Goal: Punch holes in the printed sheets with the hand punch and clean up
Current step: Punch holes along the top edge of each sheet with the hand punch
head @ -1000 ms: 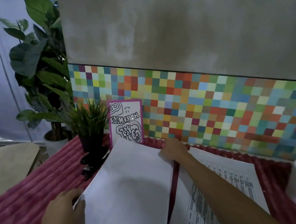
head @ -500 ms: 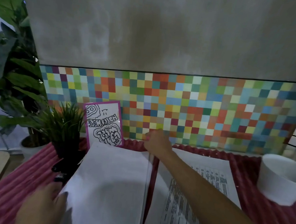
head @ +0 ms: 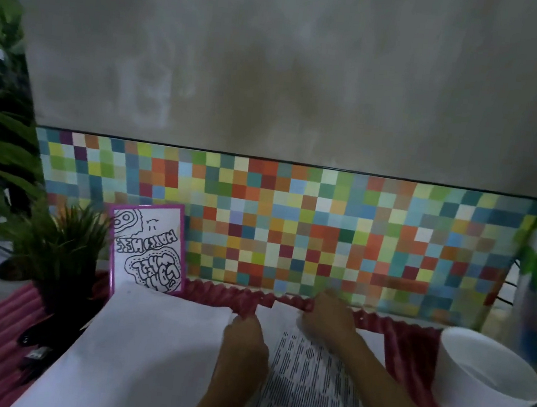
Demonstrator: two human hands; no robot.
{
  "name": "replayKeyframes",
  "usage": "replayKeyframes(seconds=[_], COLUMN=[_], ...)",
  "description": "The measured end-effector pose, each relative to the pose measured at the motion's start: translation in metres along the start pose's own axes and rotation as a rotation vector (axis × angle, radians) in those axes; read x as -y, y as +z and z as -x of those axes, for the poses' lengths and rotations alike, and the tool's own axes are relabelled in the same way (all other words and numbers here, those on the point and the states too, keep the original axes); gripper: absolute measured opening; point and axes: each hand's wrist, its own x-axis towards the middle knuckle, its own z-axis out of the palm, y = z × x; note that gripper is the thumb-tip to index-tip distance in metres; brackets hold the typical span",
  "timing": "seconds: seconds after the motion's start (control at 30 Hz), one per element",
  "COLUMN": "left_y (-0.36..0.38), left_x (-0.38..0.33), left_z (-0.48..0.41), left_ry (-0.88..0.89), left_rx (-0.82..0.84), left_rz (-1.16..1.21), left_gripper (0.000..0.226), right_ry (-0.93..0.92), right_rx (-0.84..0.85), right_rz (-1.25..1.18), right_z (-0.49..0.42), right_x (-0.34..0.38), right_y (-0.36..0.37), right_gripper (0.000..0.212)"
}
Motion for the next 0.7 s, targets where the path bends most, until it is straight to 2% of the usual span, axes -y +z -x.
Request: replayKeyframes(seconds=[0.07, 0.23, 0.4, 0.6, 0.7], left_y=[0.003, -0.001, -0.002, -0.003, -0.005], left_x=[0.002, 0.000, 0.007, 0.018, 0.020], left_z=[0.001, 0.004, -0.002, -0.011, -0.013], left_ry=[-0.091, -0.156, -0.124, -0.220, -0.211], left_rx=[0.039, -0.023, -0.013, -0.014, -0.001], left_rz=[0.047, 0.109, 0.152, 0.365, 0.420], left_gripper=[0.027, 0.019, 0.018, 0.008, 0.007], right_ry=[-0.033, -0.125, -0.177, -0.142, -0.169], right_rx=[-0.019, -0.046, -0.096, 0.017, 0.092], right_rz=[-0.026, -0.135, -0.161, -0.573, -0.575], right_z=[-0.003, 0.000, 0.014, 0.016, 0.013], right_x=[-0.004, -0.011, -0.004, -0.006, -0.011], right_y=[0.001, 0.006, 0.002, -0.019, -0.032], right_gripper=[0.016, 0.015, 0.018, 0.015, 0.015])
